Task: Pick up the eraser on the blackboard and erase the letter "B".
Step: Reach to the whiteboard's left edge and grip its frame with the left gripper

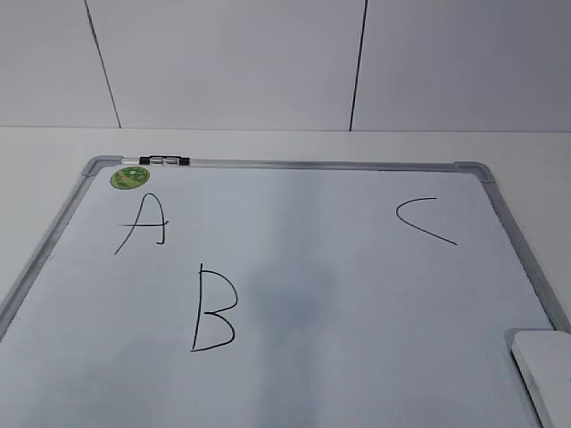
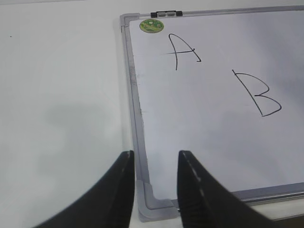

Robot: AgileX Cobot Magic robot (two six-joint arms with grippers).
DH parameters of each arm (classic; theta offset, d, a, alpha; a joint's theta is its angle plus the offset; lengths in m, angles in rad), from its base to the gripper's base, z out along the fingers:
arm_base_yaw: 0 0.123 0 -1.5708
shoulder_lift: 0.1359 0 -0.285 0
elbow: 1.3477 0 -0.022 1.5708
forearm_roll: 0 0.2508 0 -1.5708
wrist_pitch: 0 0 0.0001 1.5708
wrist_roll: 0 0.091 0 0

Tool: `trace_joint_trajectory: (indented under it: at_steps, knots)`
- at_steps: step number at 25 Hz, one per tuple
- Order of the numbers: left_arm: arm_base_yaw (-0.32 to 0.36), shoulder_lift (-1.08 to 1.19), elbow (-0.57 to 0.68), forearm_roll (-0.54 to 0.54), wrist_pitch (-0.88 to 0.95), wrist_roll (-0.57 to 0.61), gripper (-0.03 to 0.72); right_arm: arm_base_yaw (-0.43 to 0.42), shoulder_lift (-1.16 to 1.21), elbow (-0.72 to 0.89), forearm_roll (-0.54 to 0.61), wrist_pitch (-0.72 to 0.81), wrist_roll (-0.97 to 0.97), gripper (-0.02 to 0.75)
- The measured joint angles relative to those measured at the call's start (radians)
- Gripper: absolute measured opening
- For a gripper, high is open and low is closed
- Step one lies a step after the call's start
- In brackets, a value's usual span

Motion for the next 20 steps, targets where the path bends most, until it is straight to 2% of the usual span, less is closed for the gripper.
trace_joint_trajectory:
  at_steps: [11, 20]
  knots:
    - [0.000, 0.000, 0.000, 0.000, 0.000, 0.000, 0.235, 0.000, 0.000, -0.002, -0.006, 0.000, 0.000, 0.574]
    - [0.000, 0.000, 0.000, 0.013, 0.000, 0.000, 0.236, 0.000, 0.144, -0.122, -0.002, 0.061, 0.097, 0.574]
